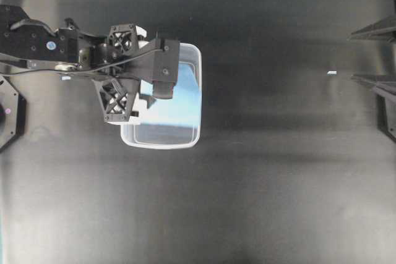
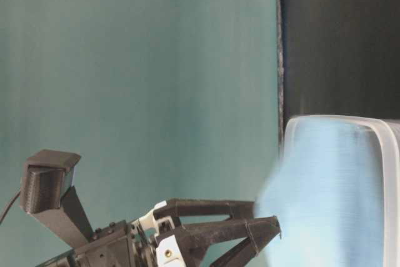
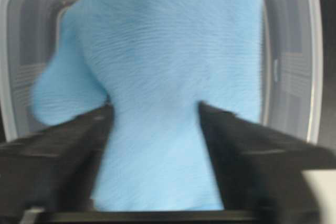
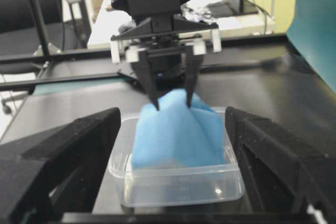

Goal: Place the blue towel into the container with the left arm.
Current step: 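Lift the towel and drag it left over the clear container, then release the towel into the container and retract the left arm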

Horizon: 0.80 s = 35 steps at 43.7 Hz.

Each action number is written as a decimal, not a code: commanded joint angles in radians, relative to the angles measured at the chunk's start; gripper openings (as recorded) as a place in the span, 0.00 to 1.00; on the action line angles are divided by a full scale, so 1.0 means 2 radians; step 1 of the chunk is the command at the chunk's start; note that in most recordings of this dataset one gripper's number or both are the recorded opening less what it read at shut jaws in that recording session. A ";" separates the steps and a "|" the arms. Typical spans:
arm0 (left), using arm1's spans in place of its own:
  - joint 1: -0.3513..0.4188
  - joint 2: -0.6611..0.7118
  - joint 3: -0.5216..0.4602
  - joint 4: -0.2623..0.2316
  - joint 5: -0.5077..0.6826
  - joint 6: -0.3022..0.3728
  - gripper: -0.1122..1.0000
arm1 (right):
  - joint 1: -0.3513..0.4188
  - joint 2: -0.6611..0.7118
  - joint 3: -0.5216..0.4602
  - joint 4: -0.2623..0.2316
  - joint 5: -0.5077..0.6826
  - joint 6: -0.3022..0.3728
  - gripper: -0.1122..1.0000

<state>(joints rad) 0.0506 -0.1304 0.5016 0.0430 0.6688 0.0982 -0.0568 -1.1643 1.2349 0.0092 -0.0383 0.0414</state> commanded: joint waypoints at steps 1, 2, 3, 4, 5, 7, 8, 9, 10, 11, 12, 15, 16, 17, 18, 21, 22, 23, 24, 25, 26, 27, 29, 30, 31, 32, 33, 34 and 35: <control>-0.003 -0.014 -0.007 0.002 -0.007 -0.005 0.81 | -0.001 0.002 -0.004 0.001 -0.005 0.000 0.80; -0.003 -0.018 -0.007 0.002 -0.008 -0.006 0.84 | -0.002 0.002 -0.004 0.002 -0.005 0.000 0.80; -0.003 -0.021 -0.008 0.002 -0.008 -0.008 0.87 | -0.001 0.002 -0.004 0.002 -0.005 0.000 0.80; -0.003 -0.027 -0.008 0.002 -0.008 -0.012 0.90 | -0.001 0.002 -0.004 0.002 -0.005 0.000 0.80; -0.003 -0.036 -0.008 0.002 -0.008 -0.013 0.90 | -0.001 0.002 -0.004 0.002 -0.005 0.000 0.80; -0.005 -0.057 -0.006 0.002 -0.010 -0.013 0.88 | -0.001 0.002 -0.004 0.002 -0.005 0.000 0.80; -0.005 -0.071 -0.005 0.002 -0.014 -0.014 0.86 | -0.001 0.002 -0.004 0.002 -0.005 0.000 0.80; -0.005 -0.081 -0.003 0.002 -0.018 -0.015 0.86 | -0.001 0.002 -0.004 0.001 -0.005 0.000 0.80; -0.007 -0.095 -0.002 0.002 -0.023 -0.017 0.87 | -0.001 0.002 -0.004 0.002 -0.005 0.000 0.80; -0.008 -0.106 0.001 0.002 -0.028 -0.018 0.88 | -0.001 0.002 -0.004 0.002 -0.005 0.000 0.80; -0.008 -0.117 0.003 0.002 -0.032 -0.021 0.88 | -0.001 0.002 -0.004 0.001 -0.005 0.000 0.80; -0.010 -0.150 0.014 0.002 -0.048 -0.026 0.88 | -0.002 0.002 -0.004 0.001 -0.005 0.000 0.80; -0.010 -0.173 0.024 0.002 -0.061 -0.031 0.88 | -0.001 0.002 -0.004 0.002 -0.005 0.000 0.80; -0.010 -0.184 0.029 0.002 -0.070 -0.034 0.88 | -0.001 0.002 -0.003 0.002 -0.005 0.000 0.80; -0.010 -0.196 0.035 0.002 -0.077 -0.036 0.88 | -0.001 0.002 -0.003 0.002 -0.005 0.000 0.80; -0.012 -0.235 0.060 0.002 -0.108 -0.045 0.88 | -0.001 0.002 -0.003 0.002 -0.005 0.000 0.80; -0.012 -0.253 0.072 0.002 -0.123 -0.047 0.88 | -0.001 0.002 -0.003 0.002 -0.005 0.000 0.80; -0.013 -0.272 0.084 0.002 -0.138 -0.047 0.88 | -0.001 0.002 -0.003 0.002 -0.005 0.000 0.80; -0.013 -0.283 0.093 0.002 -0.148 -0.048 0.88 | -0.001 0.001 -0.003 0.002 -0.005 0.000 0.80; -0.014 -0.294 0.102 0.001 -0.159 -0.049 0.88 | -0.001 0.002 -0.002 0.002 -0.005 0.000 0.80; -0.015 -0.309 0.115 0.002 -0.175 -0.053 0.88 | -0.001 0.001 -0.002 0.002 -0.005 0.000 0.80; -0.018 -0.318 0.123 0.002 -0.184 -0.053 0.88 | -0.001 0.002 -0.002 0.002 -0.005 0.000 0.80; -0.021 -0.336 0.140 0.002 -0.199 -0.053 0.88 | -0.001 0.001 -0.002 0.002 -0.005 0.000 0.80; -0.023 -0.343 0.148 0.002 -0.206 -0.054 0.88 | -0.001 0.002 -0.002 0.002 -0.005 0.000 0.80; -0.025 -0.350 0.156 0.002 -0.211 -0.054 0.88 | -0.001 0.002 -0.001 0.001 -0.005 0.000 0.80; -0.026 -0.355 0.162 0.002 -0.214 -0.054 0.88 | -0.001 0.001 0.001 0.002 -0.005 0.000 0.80; -0.029 -0.363 0.170 0.002 -0.217 -0.057 0.88 | -0.001 0.002 0.001 0.002 -0.005 0.000 0.80; -0.031 -0.366 0.174 0.002 -0.217 -0.059 0.88 | -0.001 0.001 0.002 0.002 -0.005 0.000 0.80; -0.031 -0.368 0.179 0.002 -0.217 -0.061 0.88 | -0.001 0.002 0.003 0.002 -0.005 0.000 0.80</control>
<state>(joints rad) 0.0000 -0.8376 0.8330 0.0430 0.2562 -0.0169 -0.0568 -1.1674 1.2425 0.0092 -0.0383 0.0414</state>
